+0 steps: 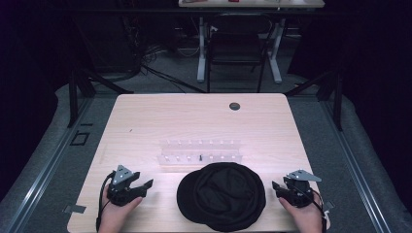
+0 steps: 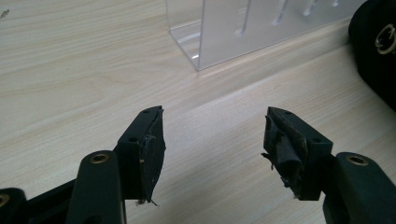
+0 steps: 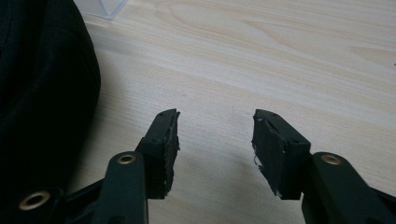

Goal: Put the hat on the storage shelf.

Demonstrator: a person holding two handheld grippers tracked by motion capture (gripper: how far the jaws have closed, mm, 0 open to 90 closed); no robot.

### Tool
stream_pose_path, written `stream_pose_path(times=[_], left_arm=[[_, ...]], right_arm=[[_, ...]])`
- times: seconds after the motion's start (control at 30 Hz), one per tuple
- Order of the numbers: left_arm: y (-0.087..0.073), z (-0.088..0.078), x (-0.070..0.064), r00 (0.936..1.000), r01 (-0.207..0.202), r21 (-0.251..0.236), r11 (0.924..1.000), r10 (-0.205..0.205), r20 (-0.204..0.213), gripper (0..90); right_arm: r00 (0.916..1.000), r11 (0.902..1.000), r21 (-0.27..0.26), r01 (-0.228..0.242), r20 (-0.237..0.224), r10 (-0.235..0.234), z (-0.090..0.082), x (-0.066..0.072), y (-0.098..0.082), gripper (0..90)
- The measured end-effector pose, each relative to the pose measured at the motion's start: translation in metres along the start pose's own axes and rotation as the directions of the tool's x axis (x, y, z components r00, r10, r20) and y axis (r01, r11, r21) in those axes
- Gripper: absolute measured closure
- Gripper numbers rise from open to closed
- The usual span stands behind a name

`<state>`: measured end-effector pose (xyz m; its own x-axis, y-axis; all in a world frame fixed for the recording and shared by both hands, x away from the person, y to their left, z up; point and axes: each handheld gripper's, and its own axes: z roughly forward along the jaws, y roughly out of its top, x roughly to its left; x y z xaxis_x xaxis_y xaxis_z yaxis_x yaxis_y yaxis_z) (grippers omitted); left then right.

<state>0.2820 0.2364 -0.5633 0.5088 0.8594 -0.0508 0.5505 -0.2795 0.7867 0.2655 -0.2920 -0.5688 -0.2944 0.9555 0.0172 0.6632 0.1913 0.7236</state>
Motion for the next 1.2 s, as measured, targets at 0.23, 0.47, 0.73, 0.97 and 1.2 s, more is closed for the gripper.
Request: stream_pose_path(times=[0.23, 0.47, 0.73, 0.97, 1.2], left_arm=[[0.002, 0.001, -0.006, 0.9987, -0.049, 0.000, 0.9988, 0.049, 0.010, 39.9], [0.003, 0.001, -0.005, 0.9986, -0.047, -0.004, 0.9989, 0.047, -0.023, 39.7], [0.004, -0.004, -0.001, 0.9998, -0.005, -0.008, 1.0000, 0.005, -0.021, 46.5], [0.003, -0.007, -0.003, 0.9996, -0.006, 0.007, 1.0000, 0.006, -0.027, 50.9], [0.003, -0.007, -0.005, 0.9999, -0.005, 0.003, 1.0000, 0.005, -0.012, 51.3]], right_arm=[[0.9994, 0.9997, -0.003, 0.023, 0.027, -0.023, -0.007, 0.005, 0.005, 53.3], [0.9999, 0.9999, -0.009, 0.010, 0.014, -0.010, -0.014, 0.011, 0.006, 62.1], [0.9998, 0.9999, -0.008, 0.015, 0.014, -0.015, -0.021, 0.017, 0.010, 66.0], [0.9997, 0.9995, -0.023, -0.022, -0.016, 0.021, -0.037, 0.020, 0.022, 68.3], [0.9993, 0.9997, 0.014, -0.021, -0.031, 0.022, -0.053, 0.026, 0.038, 69.1]])
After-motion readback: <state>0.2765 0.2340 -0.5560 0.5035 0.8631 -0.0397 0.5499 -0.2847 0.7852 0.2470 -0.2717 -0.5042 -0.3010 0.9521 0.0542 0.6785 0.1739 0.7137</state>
